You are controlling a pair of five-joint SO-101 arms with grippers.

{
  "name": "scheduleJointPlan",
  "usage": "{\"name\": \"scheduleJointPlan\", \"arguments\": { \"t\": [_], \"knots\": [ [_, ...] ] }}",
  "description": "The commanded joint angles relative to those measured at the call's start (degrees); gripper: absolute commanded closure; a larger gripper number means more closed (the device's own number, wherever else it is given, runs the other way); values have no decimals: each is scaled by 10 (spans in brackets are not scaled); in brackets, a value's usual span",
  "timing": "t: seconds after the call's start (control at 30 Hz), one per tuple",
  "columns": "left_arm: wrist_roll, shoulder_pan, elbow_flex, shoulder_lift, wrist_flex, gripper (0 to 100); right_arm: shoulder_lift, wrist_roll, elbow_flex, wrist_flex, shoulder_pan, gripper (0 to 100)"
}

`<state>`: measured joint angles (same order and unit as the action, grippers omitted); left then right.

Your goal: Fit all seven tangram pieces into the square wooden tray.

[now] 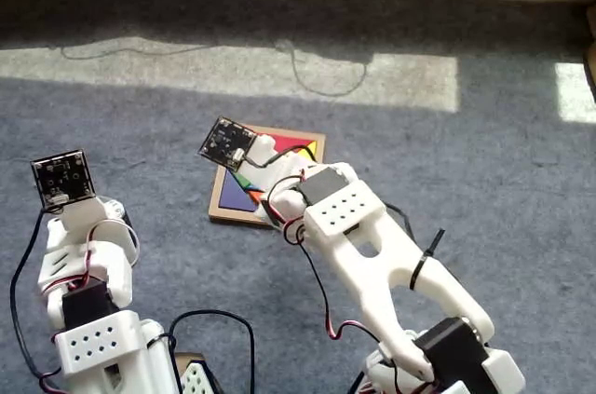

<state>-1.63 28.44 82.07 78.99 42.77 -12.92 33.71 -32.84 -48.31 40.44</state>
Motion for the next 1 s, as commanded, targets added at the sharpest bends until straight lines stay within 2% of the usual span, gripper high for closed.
{"name": "scheduleJointPlan", "arguments": {
  "t": [0.0, 0.13, 0.3, 0.6, 0.97],
  "knots": [
    [4, -7, -4, 7, -14, 992, -29, -7, -12, -13, -7, 937],
    [4, -7, -4, 7, -14, 992, -28, -6, -27, -10, -7, 995],
    [4, -7, -4, 7, -14, 992, 1, -6, -24, -7, -7, 994],
    [4, -7, -4, 7, -14, 992, 123, -9, -5, 58, -14, 994],
    [4, -7, -4, 7, -14, 992, -13, -11, -42, 59, -17, 994]
  ]
}}
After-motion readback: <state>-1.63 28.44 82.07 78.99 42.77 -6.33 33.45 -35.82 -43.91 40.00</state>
